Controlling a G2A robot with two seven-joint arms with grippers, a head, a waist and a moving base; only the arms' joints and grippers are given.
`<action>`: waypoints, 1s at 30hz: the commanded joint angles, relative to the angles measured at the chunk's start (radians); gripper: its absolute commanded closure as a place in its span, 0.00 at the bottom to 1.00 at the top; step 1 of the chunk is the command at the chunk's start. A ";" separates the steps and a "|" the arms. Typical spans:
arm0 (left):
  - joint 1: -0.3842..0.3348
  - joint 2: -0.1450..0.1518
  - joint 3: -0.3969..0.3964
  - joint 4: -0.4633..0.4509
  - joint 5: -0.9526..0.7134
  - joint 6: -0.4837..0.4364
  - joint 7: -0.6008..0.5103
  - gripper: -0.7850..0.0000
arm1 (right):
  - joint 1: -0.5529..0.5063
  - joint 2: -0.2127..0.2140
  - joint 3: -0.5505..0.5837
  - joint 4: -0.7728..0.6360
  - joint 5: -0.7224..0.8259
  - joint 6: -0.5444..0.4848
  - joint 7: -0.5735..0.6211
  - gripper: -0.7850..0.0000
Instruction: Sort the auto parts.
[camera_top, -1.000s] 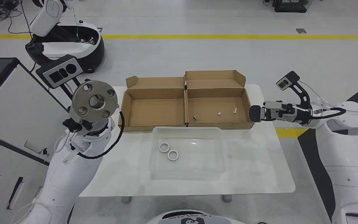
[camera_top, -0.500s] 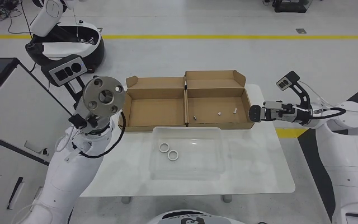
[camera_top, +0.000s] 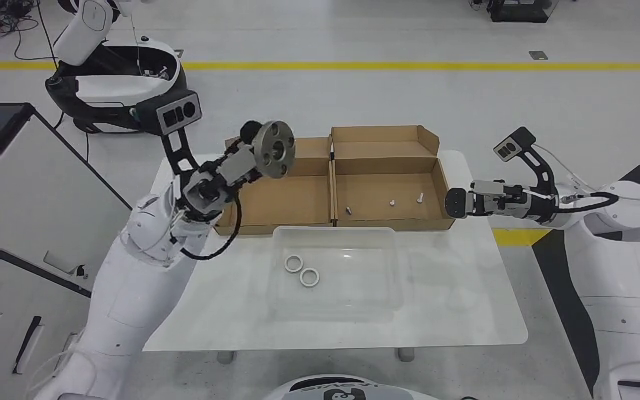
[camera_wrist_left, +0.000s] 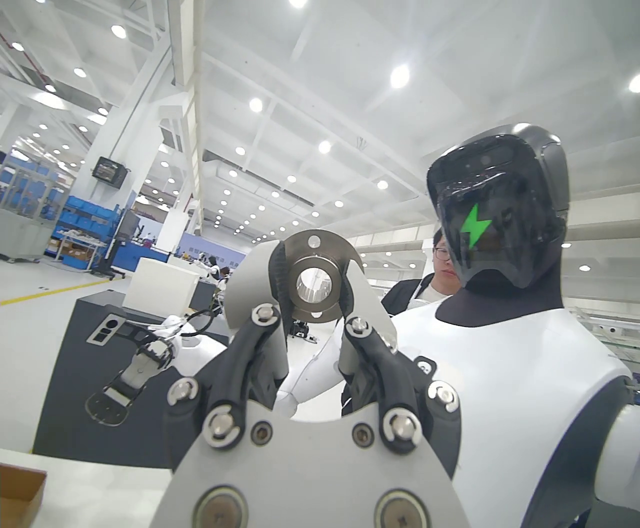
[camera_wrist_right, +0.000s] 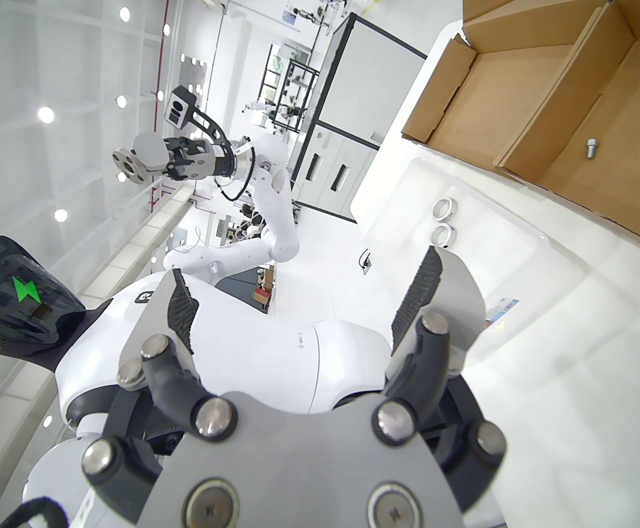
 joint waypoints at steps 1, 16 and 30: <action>-0.053 -0.006 0.016 0.033 0.068 0.025 0.010 1.00 | 0.000 0.000 0.000 0.000 0.000 0.000 0.000 0.00; -0.237 -0.027 0.129 0.315 0.600 -0.012 -0.093 1.00 | 0.000 0.000 0.000 0.000 0.000 0.000 0.000 0.00; -0.344 -0.054 0.252 0.498 1.038 0.073 -0.047 1.00 | 0.000 0.000 0.000 0.000 0.000 0.000 0.000 0.00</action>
